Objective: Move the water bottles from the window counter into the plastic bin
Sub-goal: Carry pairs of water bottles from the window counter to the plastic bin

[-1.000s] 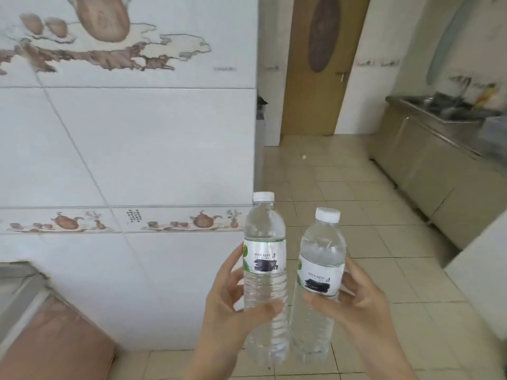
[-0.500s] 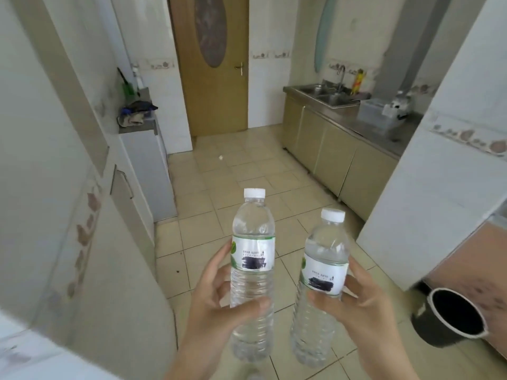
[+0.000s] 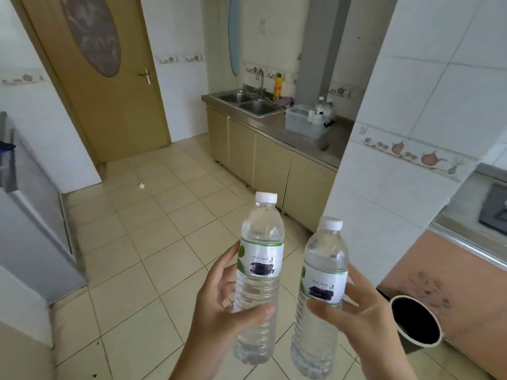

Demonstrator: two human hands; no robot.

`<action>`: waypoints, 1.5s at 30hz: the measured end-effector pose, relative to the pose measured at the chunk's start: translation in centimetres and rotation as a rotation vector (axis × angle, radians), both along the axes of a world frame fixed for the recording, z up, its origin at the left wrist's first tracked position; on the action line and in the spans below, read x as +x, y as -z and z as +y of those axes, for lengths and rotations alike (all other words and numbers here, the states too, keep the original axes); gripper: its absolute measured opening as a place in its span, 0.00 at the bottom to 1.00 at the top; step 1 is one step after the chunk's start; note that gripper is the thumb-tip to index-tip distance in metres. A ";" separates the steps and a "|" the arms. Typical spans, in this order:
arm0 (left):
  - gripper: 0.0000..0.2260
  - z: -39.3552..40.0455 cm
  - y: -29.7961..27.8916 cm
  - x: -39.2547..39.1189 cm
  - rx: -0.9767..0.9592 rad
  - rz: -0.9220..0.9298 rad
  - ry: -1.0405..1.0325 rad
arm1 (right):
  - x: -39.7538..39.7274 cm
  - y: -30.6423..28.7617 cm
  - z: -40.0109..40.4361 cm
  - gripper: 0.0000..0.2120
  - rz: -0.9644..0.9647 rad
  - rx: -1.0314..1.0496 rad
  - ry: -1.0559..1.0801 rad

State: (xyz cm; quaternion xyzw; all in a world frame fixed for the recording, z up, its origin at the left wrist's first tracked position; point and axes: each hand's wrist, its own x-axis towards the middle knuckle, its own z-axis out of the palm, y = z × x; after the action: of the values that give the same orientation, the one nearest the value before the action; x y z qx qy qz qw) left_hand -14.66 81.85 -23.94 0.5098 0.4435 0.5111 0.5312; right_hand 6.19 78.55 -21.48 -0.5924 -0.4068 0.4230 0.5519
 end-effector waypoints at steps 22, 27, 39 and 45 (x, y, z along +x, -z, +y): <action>0.43 45.9 -0.4 19.8 -0.045 -0.007 -0.006 | 19.0 -1.0 44.7 0.31 -0.030 0.036 -0.048; 0.45 56.5 0.4 22.0 -0.056 -0.005 0.033 | 21.0 -0.3 54.7 0.30 0.000 0.047 -0.019; 0.42 83.4 -0.5 28.1 0.005 0.006 0.226 | 26.1 0.1 78.7 0.34 -0.080 0.047 0.132; 0.44 94.6 -0.1 32.8 -0.028 0.004 0.222 | 30.6 0.1 89.0 0.35 -0.049 0.023 0.201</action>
State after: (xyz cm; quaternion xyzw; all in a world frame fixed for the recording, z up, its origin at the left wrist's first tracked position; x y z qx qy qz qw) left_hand 18.18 176.46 -23.88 0.5491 0.3925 0.4420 0.5908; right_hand 36.82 167.52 -21.60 -0.6340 -0.3637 0.3461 0.5882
